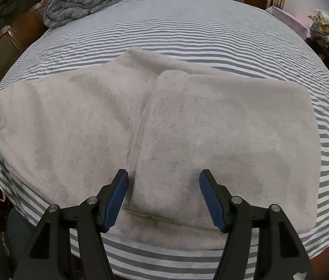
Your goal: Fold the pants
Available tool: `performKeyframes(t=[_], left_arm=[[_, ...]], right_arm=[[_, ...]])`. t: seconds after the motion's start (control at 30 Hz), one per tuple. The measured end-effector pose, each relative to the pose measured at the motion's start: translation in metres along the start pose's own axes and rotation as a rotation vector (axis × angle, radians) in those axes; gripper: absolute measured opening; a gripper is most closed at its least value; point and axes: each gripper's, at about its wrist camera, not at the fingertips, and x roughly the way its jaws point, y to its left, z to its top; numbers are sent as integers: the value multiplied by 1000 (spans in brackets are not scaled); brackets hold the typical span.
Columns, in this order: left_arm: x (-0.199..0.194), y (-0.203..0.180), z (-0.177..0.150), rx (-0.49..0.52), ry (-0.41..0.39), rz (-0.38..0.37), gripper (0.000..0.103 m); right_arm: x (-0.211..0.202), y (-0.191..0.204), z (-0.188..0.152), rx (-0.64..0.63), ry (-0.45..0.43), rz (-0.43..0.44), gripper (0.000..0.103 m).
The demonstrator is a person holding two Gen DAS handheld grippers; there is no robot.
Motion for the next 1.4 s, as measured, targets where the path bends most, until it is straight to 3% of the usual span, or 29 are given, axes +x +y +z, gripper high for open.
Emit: performKeyframes(t=[0.07,0.17,0.43,0.47,0.53,0.63,0.83,1.07,1.27,1.4], left_arm=[[12,10,-1,-16,24,37,65],[9,16,-1,-28,7,4,65],[16,11,6,-61,3,27,67],[16,8,5,-52,-11,45,50],[17,3,-3,-5,-30,84,35],[17,-6,-7,13,-49,98,25],[14,-66,-11,152,-91,156,19],[21,-164,-33,337,-105,163,18],[47,-268,-82,556,-55,119,18],[87,-330,-136,722,15,94,18]], right_arm=[[1,1,0,-5,1,-3,63],[3,2,0,-12,4,-3,65],[12,16,-2,-65,7,-46,76],[13,18,-2,-74,5,-54,77],[13,18,-3,-74,2,-55,77],[10,15,-2,-53,0,-25,77],[-7,-8,-1,62,-21,85,75],[-35,-51,-5,151,-95,109,75],[-53,-103,-13,263,-145,126,75],[-60,-146,-26,352,-162,139,75]])
